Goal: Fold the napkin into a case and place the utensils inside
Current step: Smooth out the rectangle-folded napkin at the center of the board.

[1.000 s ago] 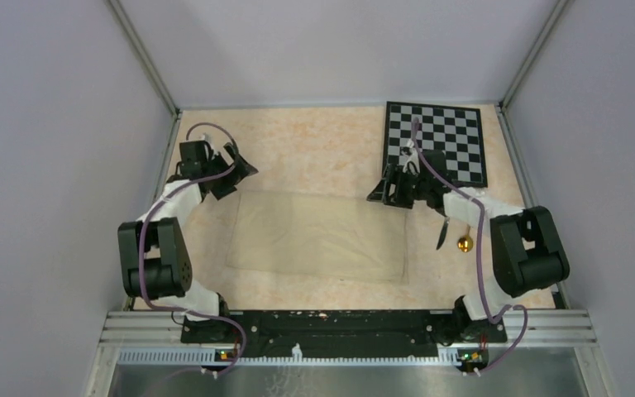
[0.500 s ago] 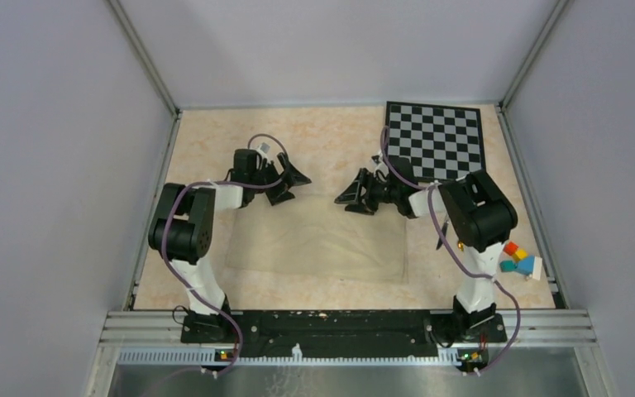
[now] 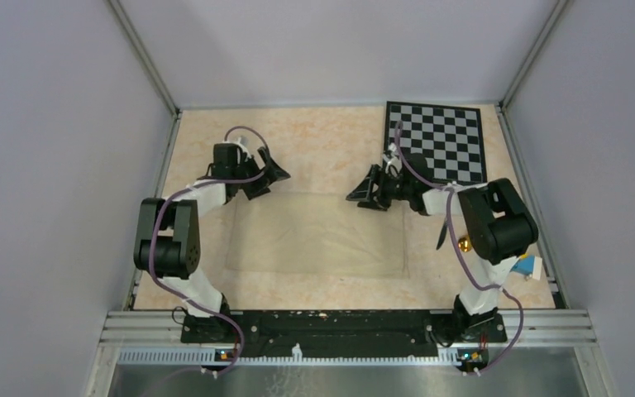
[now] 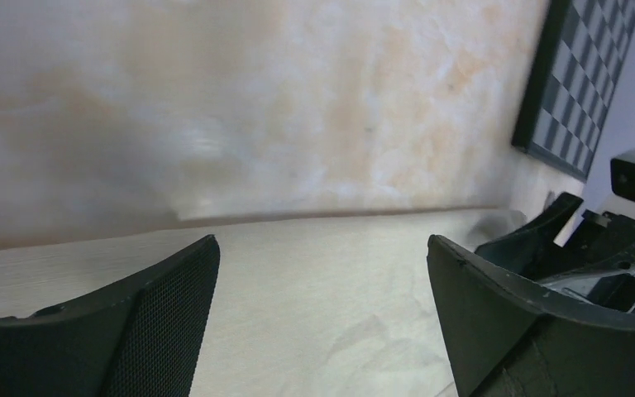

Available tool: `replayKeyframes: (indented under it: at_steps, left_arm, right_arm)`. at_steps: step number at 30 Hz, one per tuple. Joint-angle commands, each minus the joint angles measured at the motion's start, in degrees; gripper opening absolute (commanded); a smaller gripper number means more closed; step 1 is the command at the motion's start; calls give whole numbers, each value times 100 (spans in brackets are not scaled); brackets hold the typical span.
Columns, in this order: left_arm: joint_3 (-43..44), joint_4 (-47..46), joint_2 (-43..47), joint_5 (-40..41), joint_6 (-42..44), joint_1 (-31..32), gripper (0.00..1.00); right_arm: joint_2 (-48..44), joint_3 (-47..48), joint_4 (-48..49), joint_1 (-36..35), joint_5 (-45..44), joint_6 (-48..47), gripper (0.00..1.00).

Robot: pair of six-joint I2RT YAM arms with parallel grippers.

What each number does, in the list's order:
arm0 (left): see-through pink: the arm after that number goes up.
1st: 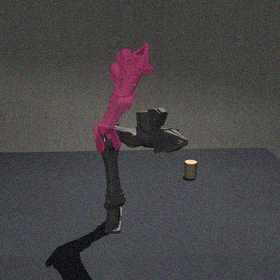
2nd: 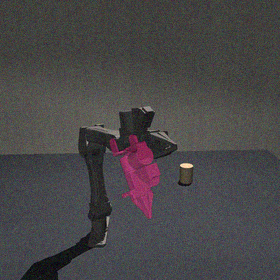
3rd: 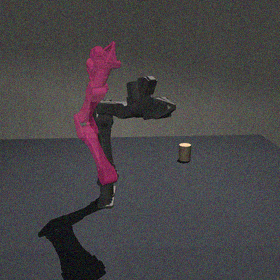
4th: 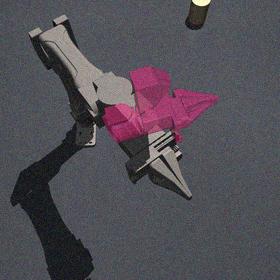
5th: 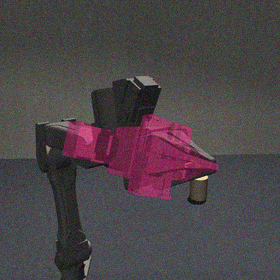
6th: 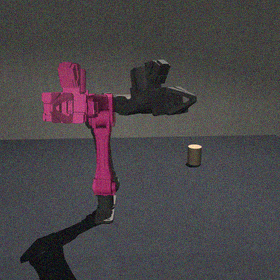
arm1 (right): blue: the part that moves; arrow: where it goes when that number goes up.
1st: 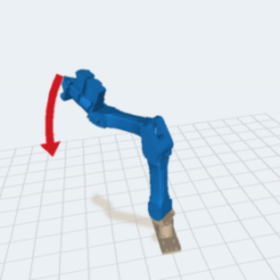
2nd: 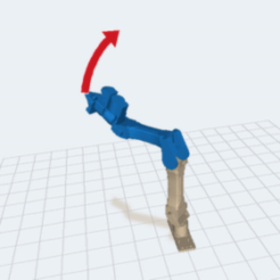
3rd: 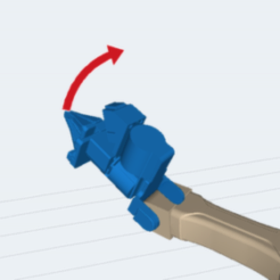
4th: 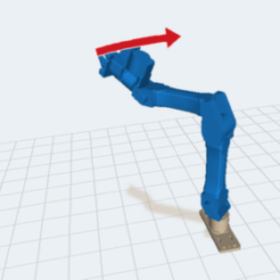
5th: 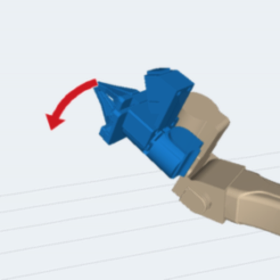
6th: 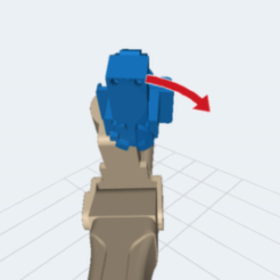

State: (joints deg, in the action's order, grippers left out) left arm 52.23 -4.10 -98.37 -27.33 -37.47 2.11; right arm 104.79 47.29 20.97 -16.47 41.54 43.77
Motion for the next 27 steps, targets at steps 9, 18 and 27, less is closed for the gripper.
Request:
replayKeyframes:
  at_steps: [9,18,27]
  left_arm:
    - [-33,633,1060,-41,193,483,99]
    - [-523,1342,2351,-490,530,594,99]
    - [-1399,1094,3018,-325,-261,2116,99]
  right_arm:
    - [-760,-333,-445,-335,-204,-266,66]
    - [-2979,-1041,-3943,-165,-1917,-1942,66]
    - [-3766,-1411,-5240,-206,-2771,-371,39]
